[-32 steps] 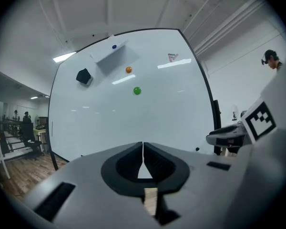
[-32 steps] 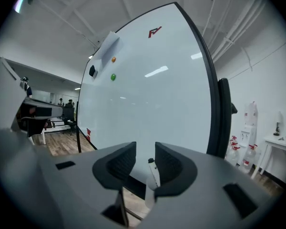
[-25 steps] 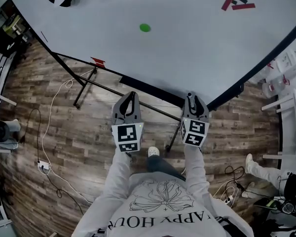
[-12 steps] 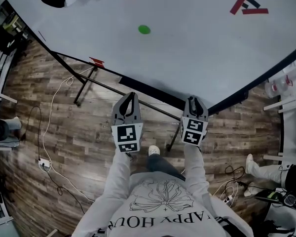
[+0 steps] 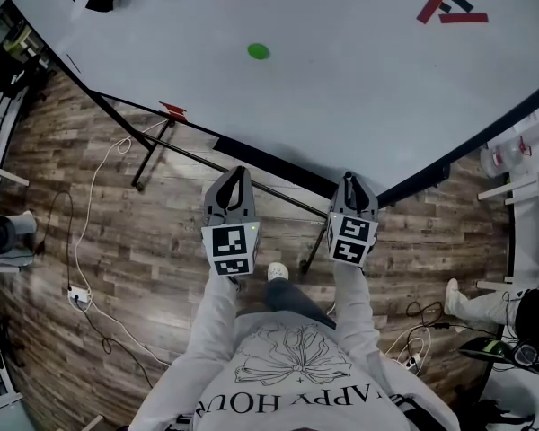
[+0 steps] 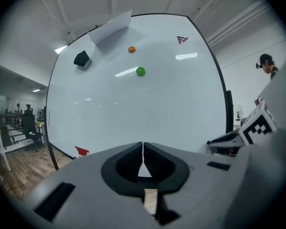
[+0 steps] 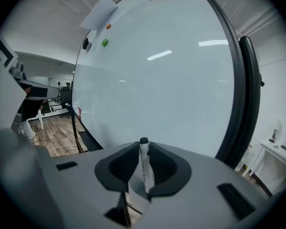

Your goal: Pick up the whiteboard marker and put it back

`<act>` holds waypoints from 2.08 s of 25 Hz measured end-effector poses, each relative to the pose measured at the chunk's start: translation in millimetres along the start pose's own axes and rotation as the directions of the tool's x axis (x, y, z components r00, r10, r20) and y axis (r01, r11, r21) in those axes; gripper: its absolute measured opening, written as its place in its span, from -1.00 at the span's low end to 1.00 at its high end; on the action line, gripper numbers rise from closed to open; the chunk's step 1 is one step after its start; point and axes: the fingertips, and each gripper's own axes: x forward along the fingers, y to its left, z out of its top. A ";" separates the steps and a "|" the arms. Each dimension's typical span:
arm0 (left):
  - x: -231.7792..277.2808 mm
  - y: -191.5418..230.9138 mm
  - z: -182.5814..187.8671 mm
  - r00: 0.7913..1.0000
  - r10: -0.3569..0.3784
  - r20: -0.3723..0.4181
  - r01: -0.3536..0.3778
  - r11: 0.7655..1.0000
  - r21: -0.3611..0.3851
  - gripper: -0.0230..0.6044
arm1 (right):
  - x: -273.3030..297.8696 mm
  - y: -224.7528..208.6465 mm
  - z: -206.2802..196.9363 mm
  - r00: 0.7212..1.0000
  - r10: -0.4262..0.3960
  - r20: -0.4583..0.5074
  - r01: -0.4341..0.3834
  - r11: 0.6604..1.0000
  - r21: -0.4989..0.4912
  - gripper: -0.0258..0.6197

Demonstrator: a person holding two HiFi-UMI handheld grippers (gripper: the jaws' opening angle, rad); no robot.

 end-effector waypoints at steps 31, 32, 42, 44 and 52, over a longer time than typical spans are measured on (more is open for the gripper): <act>-25.0 36.7 35.3 0.990 0.098 0.101 -0.096 0.995 -0.033 -0.90 | -29.7 61.9 111.7 0.963 0.163 0.214 -0.142 0.984 -0.111 -0.73; -24.3 40.3 33.7 0.990 0.099 0.096 -0.096 0.995 -0.036 -0.90 | -26.0 66.5 111.3 0.963 0.169 0.209 -0.146 0.982 -0.118 -0.73; -4.4 79.4 17.9 0.996 0.070 0.049 -0.068 0.997 -0.039 -0.90 | 24.7 112.6 89.7 0.978 0.188 0.087 -0.166 0.964 -0.210 -0.73; -0.8 88.6 13.2 0.997 0.064 0.037 -0.063 0.997 -0.038 -0.90 | 36.5 120.5 79.0 0.982 0.181 0.055 -0.162 0.956 -0.244 -0.73; 10.7 121.3 -1.5 0.998 0.058 0.002 -0.058 0.997 -0.050 -0.90 | 69.5 146.1 50.2 0.983 0.176 -0.049 -0.182 0.926 -0.332 -0.73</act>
